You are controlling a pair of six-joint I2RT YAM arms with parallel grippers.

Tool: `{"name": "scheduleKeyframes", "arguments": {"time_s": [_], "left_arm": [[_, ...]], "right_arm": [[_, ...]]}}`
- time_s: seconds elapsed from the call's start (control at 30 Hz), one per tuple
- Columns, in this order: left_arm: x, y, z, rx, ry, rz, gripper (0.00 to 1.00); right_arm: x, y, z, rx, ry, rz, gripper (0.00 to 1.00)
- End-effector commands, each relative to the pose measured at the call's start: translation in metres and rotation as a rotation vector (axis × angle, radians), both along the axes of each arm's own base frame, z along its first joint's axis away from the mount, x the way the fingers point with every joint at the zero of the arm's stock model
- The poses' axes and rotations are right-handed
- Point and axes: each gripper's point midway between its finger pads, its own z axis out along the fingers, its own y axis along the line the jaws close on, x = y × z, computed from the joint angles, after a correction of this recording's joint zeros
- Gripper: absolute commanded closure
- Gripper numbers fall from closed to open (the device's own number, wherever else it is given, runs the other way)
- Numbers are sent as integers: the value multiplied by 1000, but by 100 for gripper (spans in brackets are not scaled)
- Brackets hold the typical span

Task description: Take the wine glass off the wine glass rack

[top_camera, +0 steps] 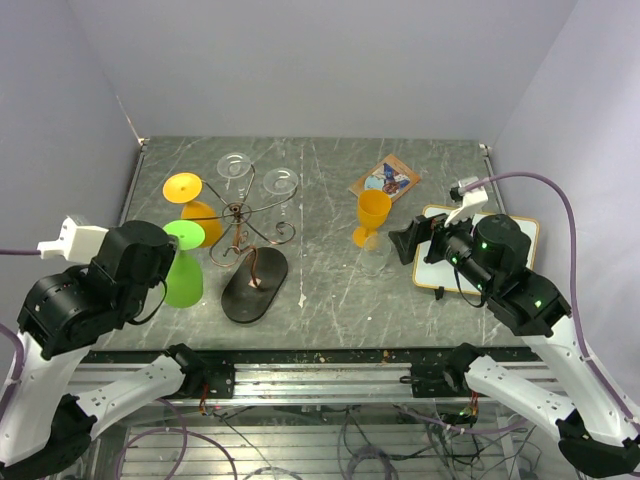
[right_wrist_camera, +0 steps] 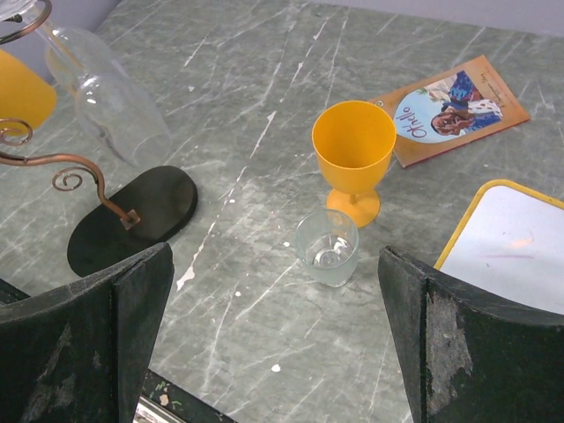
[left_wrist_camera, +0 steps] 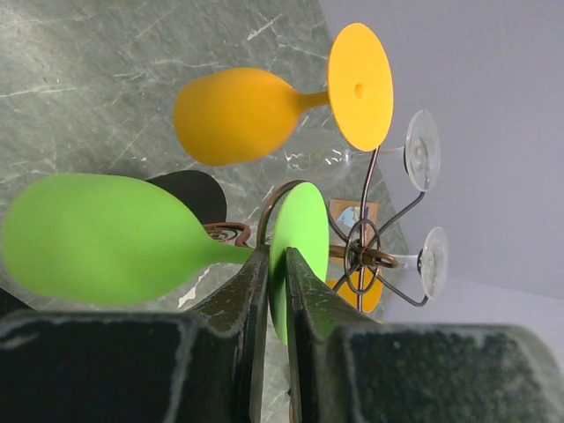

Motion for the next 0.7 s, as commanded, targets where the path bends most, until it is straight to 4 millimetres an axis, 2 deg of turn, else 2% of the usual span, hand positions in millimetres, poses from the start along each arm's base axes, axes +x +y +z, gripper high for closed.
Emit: {"name": "scheduleKeyframes", "arguments": {"time_s": [0.0,0.23,0.67], "left_arm": [[-3,12,6,43,-10,24,91],[0,11,15,22,-50,30,93],[7,20,51,6,-177,74,93]], "right_arm": [[2,-2,8,15,-29,-11,0],[1,-3,11,15,-37,-9,0],[-4,-5,31,41,-78,0,0]]}}
